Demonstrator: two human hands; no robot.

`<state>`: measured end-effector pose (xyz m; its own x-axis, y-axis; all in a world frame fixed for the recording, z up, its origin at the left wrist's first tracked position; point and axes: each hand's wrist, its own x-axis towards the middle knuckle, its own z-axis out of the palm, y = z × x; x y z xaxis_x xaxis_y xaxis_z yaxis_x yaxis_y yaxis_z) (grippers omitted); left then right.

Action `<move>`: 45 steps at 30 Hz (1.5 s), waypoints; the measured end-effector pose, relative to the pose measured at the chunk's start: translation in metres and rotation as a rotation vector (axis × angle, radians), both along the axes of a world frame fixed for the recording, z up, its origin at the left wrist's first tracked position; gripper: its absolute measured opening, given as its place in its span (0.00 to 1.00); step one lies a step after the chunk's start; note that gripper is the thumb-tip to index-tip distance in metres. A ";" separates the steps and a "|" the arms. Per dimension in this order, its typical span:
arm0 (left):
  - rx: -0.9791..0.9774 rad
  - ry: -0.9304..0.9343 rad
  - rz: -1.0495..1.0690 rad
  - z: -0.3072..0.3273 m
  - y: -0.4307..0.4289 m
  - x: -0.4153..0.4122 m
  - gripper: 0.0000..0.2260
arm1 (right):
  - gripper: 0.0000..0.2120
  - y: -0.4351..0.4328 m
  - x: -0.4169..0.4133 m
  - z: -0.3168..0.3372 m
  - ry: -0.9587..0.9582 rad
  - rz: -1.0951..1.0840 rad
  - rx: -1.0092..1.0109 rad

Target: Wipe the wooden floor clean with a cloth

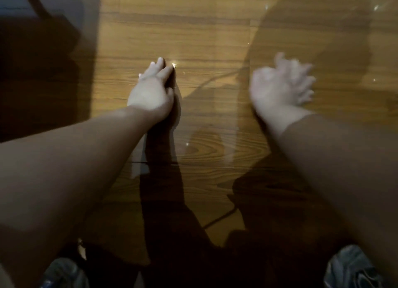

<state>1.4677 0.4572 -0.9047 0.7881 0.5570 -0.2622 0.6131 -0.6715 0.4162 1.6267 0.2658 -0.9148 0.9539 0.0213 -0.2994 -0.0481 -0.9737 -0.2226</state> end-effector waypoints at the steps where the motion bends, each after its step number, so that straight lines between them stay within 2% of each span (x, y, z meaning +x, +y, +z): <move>1: -0.012 -0.007 -0.032 -0.002 -0.003 -0.006 0.27 | 0.30 0.012 -0.027 -0.004 -0.037 0.305 0.018; 3: -0.004 -0.028 -0.046 -0.002 -0.004 -0.024 0.28 | 0.30 0.021 -0.078 -0.005 0.011 1.028 0.091; 4: -0.001 -0.026 -0.041 -0.003 -0.005 -0.029 0.27 | 0.29 0.008 -0.079 -0.004 0.017 1.231 0.077; 5: 0.001 -0.020 -0.029 -0.005 -0.006 -0.033 0.27 | 0.28 -0.011 -0.065 0.000 -0.017 1.238 0.071; 6: 0.034 0.001 -0.022 0.002 0.004 -0.047 0.27 | 0.27 -0.022 -0.056 0.001 -0.065 1.094 0.084; 8: 0.042 0.038 -0.020 0.001 0.010 -0.053 0.28 | 0.24 -0.058 -0.019 0.014 -0.170 0.696 -0.041; 9: 0.051 0.051 -0.018 0.005 0.007 -0.064 0.28 | 0.22 -0.077 -0.011 0.021 -0.133 0.507 -0.056; 11: 0.033 0.077 -0.013 0.003 0.005 -0.065 0.29 | 0.20 -0.089 0.011 0.022 0.077 0.128 0.081; 12: 0.021 0.080 -0.003 0.006 -0.008 -0.077 0.29 | 0.21 -0.097 0.006 0.025 0.123 -0.018 0.095; 14: 0.002 0.098 0.021 0.004 -0.016 -0.079 0.29 | 0.23 -0.081 -0.001 0.014 0.105 -0.120 -0.004; 16: 0.001 0.109 0.059 0.008 -0.032 -0.092 0.28 | 0.26 -0.063 -0.045 0.012 0.040 0.020 -0.076; 17: -0.009 0.114 0.072 0.007 -0.034 -0.091 0.28 | 0.28 -0.047 -0.069 0.009 0.026 0.180 -0.040; 20: -0.030 0.130 0.084 0.010 -0.055 -0.103 0.27 | 0.29 -0.042 -0.153 0.009 0.109 0.897 0.082; 21: -0.019 0.149 0.075 0.016 -0.066 -0.120 0.27 | 0.29 -0.061 -0.175 0.011 0.117 1.082 0.113; 22: -0.029 0.161 0.071 0.017 -0.065 -0.122 0.26 | 0.30 -0.071 -0.176 0.010 0.114 1.148 0.128; 23: -0.040 0.174 0.069 0.017 -0.063 -0.125 0.26 | 0.30 -0.083 -0.167 0.008 0.104 1.101 0.121; 25: -0.032 0.205 0.066 0.023 -0.075 -0.147 0.26 | 0.32 -0.122 -0.157 0.008 0.007 0.837 0.038; 28: -0.040 0.234 0.078 0.025 -0.097 -0.169 0.27 | 0.32 -0.163 -0.133 0.017 0.111 0.182 -0.002; 29: -0.037 0.241 0.071 0.028 -0.117 -0.187 0.27 | 0.32 -0.179 -0.143 0.024 0.153 0.023 0.013; 30: -0.035 0.247 0.075 0.027 -0.127 -0.193 0.27 | 0.33 -0.178 -0.150 0.028 0.182 -0.031 0.001; 32: -0.026 0.251 0.076 0.025 -0.148 -0.205 0.28 | 0.34 -0.170 -0.181 0.032 0.236 0.105 -0.014; 36: -0.067 0.240 0.045 0.027 -0.181 -0.217 0.25 | 0.26 -0.160 -0.280 0.027 0.315 0.782 0.070; 38: -0.097 0.250 0.016 0.028 -0.198 -0.230 0.25 | 0.26 -0.178 -0.326 0.028 0.312 0.965 0.133; 41: -0.100 0.250 -0.025 0.026 -0.228 -0.262 0.27 | 0.28 -0.215 -0.366 0.024 0.220 0.986 0.163; 45: -0.102 0.234 -0.049 0.023 -0.275 -0.320 0.30 | 0.27 -0.250 -0.395 0.018 0.147 0.843 0.184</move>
<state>1.1473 0.1819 -0.8813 0.7246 0.4813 -0.4932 0.6687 -0.6642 0.3343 1.2313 0.0158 -0.8970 0.5505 0.7622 -0.3405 0.6313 -0.6470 -0.4276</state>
